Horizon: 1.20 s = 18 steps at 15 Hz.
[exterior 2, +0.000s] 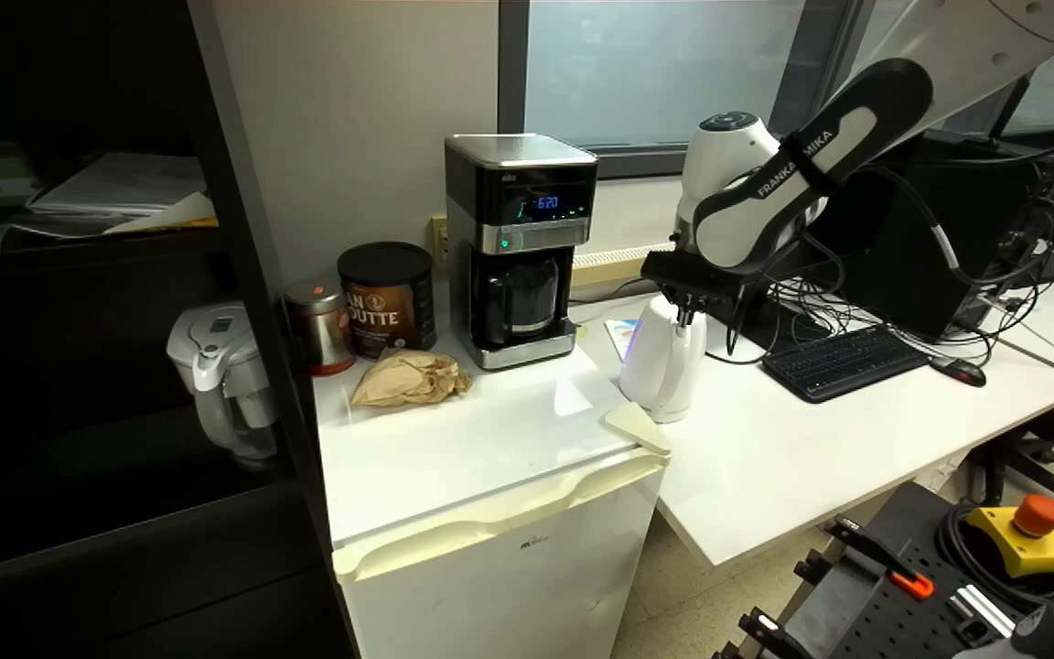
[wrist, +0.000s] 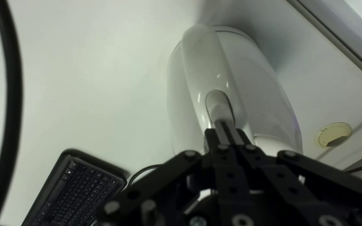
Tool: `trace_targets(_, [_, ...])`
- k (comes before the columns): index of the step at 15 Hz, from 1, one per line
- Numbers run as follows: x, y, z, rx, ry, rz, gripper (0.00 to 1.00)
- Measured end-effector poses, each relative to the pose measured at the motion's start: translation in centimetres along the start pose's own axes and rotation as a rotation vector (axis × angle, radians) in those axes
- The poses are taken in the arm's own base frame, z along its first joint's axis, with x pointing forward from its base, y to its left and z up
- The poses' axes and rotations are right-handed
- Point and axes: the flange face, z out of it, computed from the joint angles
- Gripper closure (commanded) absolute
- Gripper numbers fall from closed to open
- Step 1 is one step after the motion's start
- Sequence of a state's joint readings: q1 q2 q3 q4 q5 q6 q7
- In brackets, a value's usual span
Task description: Press the button on the handle of the kettle.
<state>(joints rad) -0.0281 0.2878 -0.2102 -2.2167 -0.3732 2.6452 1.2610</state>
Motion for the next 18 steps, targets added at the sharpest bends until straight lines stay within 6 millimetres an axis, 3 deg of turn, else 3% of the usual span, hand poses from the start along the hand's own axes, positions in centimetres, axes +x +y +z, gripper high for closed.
trace_targets(6, [-0.1, -0.1, -0.3, 0.028, 0.01, -0.002, 0.99])
trace_targets(9, [-0.2, 0.5, -1.3, 0.07, 0.022, 0.001, 0.99])
trace_targets(18, [-2.2, 6.1, -7.1, 0.151, 0.077, -0.018, 1.0])
